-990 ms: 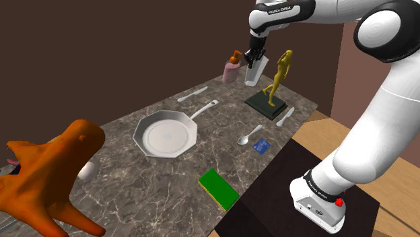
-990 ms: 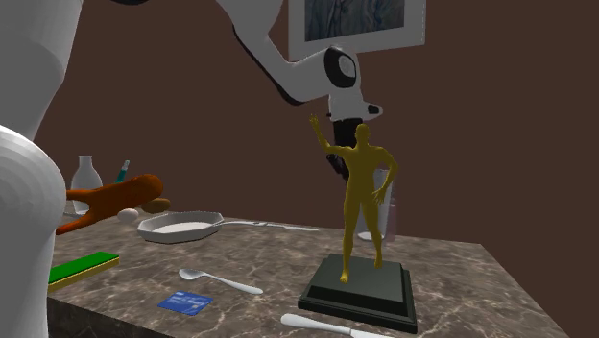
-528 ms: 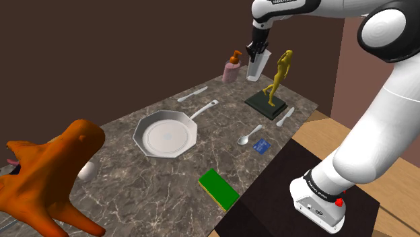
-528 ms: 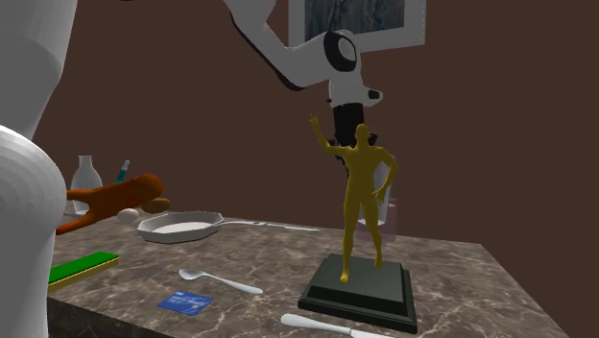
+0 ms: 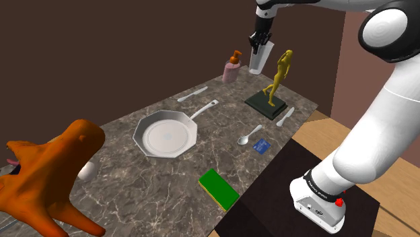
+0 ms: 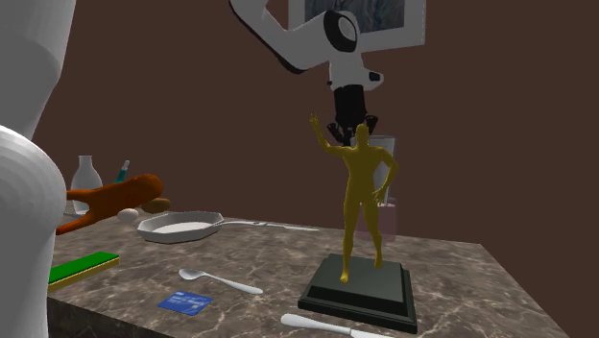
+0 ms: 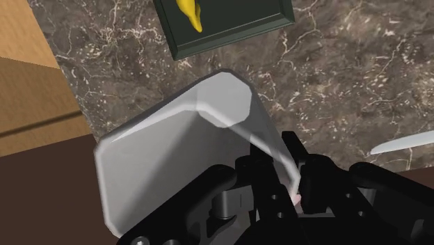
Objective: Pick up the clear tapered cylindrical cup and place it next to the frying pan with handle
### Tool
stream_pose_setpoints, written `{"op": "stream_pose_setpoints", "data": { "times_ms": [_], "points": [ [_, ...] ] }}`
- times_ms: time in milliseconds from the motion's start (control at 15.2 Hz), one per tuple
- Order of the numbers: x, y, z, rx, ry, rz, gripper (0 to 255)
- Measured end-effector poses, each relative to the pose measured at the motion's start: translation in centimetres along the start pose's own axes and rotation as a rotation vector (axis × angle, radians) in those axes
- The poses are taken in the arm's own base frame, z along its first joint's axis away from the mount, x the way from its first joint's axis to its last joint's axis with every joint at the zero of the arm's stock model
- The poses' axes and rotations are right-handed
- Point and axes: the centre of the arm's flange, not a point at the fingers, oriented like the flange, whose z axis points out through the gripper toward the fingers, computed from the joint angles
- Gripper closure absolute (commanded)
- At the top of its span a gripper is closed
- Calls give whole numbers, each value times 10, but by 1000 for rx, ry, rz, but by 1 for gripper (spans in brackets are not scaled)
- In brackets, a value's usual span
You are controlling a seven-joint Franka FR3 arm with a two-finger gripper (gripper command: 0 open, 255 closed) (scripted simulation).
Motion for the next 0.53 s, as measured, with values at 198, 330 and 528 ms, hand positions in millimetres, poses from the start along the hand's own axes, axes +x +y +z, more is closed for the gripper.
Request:
{"op": "stream_pose_setpoints", "data": {
  "times_ms": [198, 330, 528],
  "points": [
    [0, 1, -15, 0, 0, 0, 255],
    [-1, 3, -25, 0, 0, 0, 255],
    [-1, 5, -41, 0, 0, 0, 255]
  ]
}}
